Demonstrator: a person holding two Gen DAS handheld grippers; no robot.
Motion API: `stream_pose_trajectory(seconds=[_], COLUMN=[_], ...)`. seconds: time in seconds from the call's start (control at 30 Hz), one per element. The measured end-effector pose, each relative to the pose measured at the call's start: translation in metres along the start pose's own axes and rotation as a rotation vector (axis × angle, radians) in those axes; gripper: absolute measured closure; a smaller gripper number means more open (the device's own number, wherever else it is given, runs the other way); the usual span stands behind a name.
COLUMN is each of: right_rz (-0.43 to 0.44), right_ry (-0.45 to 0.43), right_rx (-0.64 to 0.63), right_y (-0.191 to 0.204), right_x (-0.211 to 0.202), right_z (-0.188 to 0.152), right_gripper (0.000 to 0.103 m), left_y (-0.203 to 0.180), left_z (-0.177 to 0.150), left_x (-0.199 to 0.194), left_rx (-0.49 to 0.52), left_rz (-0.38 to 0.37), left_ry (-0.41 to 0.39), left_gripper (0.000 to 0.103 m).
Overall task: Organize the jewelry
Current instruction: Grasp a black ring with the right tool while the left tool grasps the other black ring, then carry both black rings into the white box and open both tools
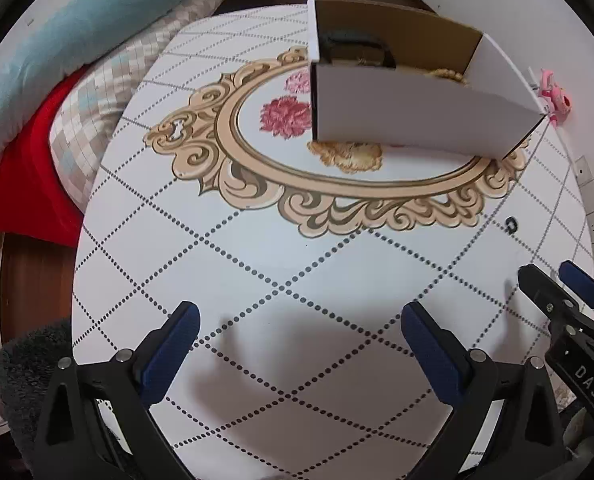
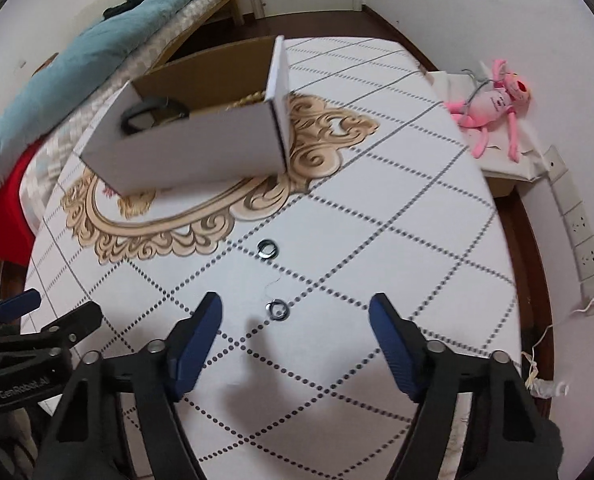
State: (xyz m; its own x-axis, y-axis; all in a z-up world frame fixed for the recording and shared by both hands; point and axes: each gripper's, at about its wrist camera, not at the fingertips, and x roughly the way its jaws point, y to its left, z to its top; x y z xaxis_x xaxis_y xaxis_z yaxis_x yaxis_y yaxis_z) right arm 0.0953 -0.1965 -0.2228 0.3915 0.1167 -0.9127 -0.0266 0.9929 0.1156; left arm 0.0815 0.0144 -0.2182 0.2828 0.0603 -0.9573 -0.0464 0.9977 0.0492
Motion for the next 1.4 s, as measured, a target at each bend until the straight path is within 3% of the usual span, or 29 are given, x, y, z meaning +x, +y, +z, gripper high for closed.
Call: stream_pose_trajectory(seconds=[0.07, 0.13, 0.2, 0.27, 0.3, 0.47, 0.67, 0.77, 0.9, 0.97, 1.1, 1.27, 1.33, 1.4], right_rz=[0.006, 0.001, -0.018, -0.042, -0.039, -0.014, -0.034, -0.050, -0.062, -0.064, -0.065, -0.065, -0.065, -0.065], right_ry=[0.012, 0.005, -0.019, -0.044, -0.044, -0.060, -0.081, -0.086, -0.094, -0.098, -0.109, -0.119, -0.119, -0.121], right_rx=[-0.017, -0.034, -0.061, -0.083, -0.088, -0.026, 0.079, 0.122, 0.164, 0.175, 0.193, 0.203, 0.206, 0.209], right_y=[0.005, 0.010, 0.015, 0.019, 0.019, 0.003, -0.040, -0.059, -0.081, -0.086, -0.094, -0.098, -0.099, -0.099], right_x=[0.009, 0.013, 0.013, 0.013, 0.013, 0.010, 0.003, 0.000, -0.005, -0.007, -0.009, -0.011, -0.011, -0.011], right_z=[-0.003, -0.005, -0.008, -0.011, -0.011, -0.008, 0.000, 0.004, 0.005, 0.005, 0.007, 0.010, 0.011, 0.011], right_gripper=[0.042, 0.059, 0.067, 0.086, 0.090, 0.090, 0.090, 0.090, 0.090, 0.090, 0.090, 0.090, 0.090, 0.090], left_y=[0.001, 0.002, 0.002, 0.002, 0.001, -0.017, -0.075, -0.104, -0.137, -0.146, -0.155, -0.158, -0.158, -0.159], left_z=[-0.001, -0.002, -0.001, 0.000, 0.001, 0.010, 0.027, 0.031, 0.032, 0.032, 0.031, 0.031, 0.033, 0.034], left_x=[0.002, 0.001, 0.000, 0.000, 0.000, -0.005, -0.011, -0.010, -0.002, 0.001, 0.008, 0.010, 0.010, 0.009], left_rx=[-0.001, -0.002, -0.001, 0.002, 0.005, 0.022, 0.106, 0.165, 0.235, 0.259, 0.290, 0.307, 0.309, 0.307], left_rz=[0.001, 0.008, 0.013, 0.019, 0.020, -0.012, -0.129, -0.159, -0.181, -0.180, -0.174, -0.176, -0.186, -0.192], left_ry=[0.004, 0.001, -0.002, -0.006, -0.009, -0.035, -0.075, -0.092, -0.087, -0.086, -0.079, -0.098, -0.100, -0.100], left_gripper=[0.000, 0.000, 0.000, 0.000, 0.000, 0.001, 0.001, 0.007, 0.029, 0.033, 0.062, 0.080, 0.093, 0.093])
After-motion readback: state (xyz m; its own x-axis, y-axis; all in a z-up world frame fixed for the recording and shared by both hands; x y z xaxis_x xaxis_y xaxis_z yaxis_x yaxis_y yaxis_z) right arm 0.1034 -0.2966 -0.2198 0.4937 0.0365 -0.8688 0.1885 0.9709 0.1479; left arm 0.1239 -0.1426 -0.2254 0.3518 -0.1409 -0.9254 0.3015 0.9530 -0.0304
